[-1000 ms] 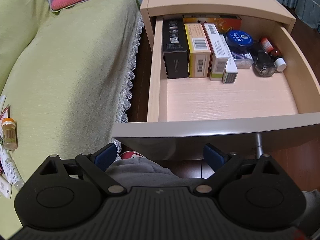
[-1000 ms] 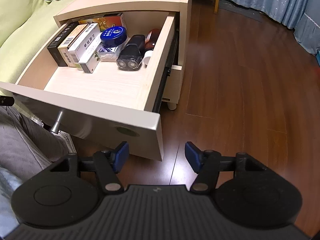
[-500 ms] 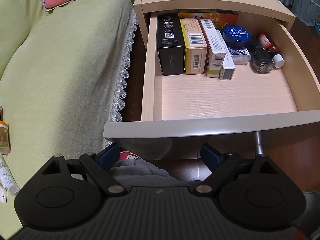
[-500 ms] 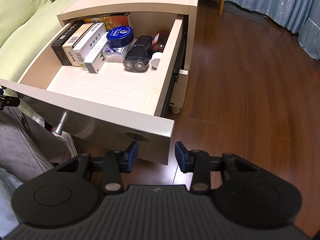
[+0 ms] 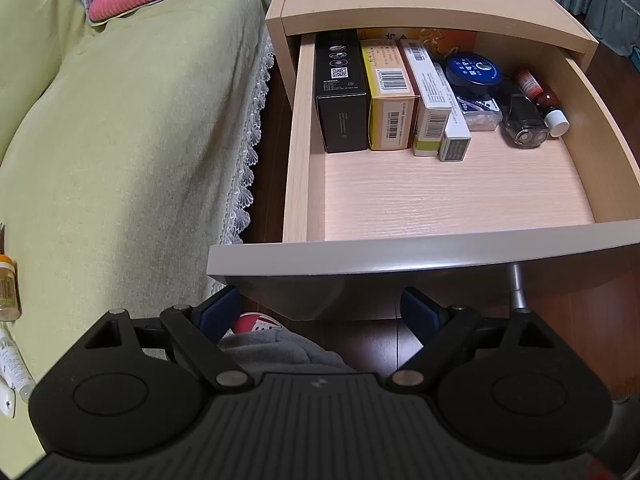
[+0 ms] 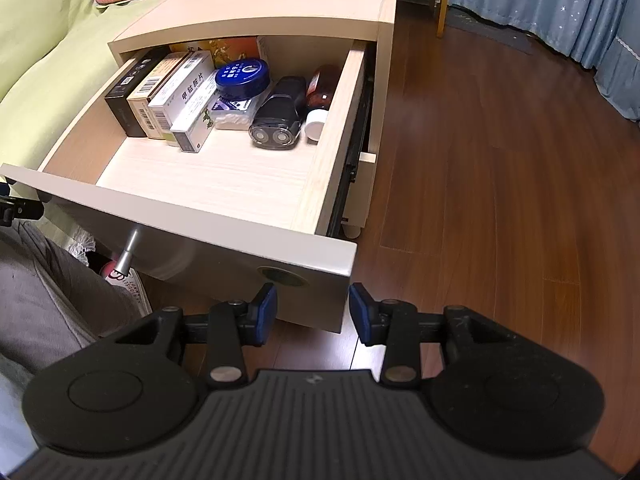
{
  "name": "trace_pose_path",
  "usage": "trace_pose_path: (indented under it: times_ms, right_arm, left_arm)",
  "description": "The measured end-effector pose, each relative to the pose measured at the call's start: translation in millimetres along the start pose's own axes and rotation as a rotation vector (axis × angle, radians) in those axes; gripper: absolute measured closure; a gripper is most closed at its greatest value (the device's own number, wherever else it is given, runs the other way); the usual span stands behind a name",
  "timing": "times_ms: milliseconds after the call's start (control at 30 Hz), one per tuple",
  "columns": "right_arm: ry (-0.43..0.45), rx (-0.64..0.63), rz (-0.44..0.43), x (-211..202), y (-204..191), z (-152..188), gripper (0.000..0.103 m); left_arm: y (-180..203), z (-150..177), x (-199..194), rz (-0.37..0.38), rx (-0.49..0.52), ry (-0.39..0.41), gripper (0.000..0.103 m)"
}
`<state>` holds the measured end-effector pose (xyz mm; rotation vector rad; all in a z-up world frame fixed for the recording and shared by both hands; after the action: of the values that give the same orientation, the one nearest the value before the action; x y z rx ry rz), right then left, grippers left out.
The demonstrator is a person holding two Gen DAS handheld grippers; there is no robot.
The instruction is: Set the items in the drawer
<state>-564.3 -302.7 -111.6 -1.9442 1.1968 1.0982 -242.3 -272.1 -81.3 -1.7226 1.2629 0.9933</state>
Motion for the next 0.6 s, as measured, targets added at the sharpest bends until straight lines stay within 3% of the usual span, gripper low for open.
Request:
trace_pose_path:
  times_ms: [600]
  right_arm:
    - [0.026, 0.016, 0.004, 0.0, 1.3, 3.8, 0.068]
  left_arm:
    - [2.2, 0.6, -2.6, -0.013, 0.004, 0.005, 0.015]
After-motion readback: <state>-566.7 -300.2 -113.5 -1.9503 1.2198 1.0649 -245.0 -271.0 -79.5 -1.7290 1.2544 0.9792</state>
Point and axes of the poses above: each gripper's, at about its wrist camera, not at the fingertips, and x roughly the way its jaws point, y to its right, z to its underside, the point moved 1 cm from there along x, roughly the way its jaws point, and after that the axes turned 1 degree about -x, right-handed, at the moved point
